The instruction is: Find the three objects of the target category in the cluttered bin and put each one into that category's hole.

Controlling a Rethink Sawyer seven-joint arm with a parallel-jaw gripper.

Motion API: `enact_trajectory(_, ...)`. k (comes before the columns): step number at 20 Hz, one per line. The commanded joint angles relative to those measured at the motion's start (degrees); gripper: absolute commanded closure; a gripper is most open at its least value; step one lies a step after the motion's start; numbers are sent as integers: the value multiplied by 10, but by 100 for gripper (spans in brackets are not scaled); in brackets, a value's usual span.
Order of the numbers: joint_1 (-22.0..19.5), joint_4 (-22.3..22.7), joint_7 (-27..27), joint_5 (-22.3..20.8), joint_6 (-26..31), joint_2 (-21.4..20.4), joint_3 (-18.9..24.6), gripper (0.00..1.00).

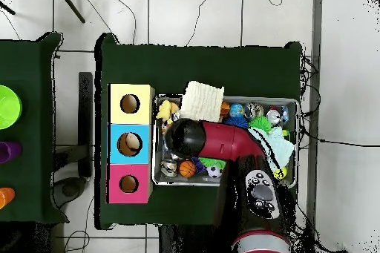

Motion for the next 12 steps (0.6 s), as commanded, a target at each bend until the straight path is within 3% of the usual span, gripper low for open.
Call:
enact_trajectory(1, 2, 48, 130, 26, -49, 16, 13, 0)
enact_trajectory(12, 25, 46, 142, 41, -72, 34, 1, 0)
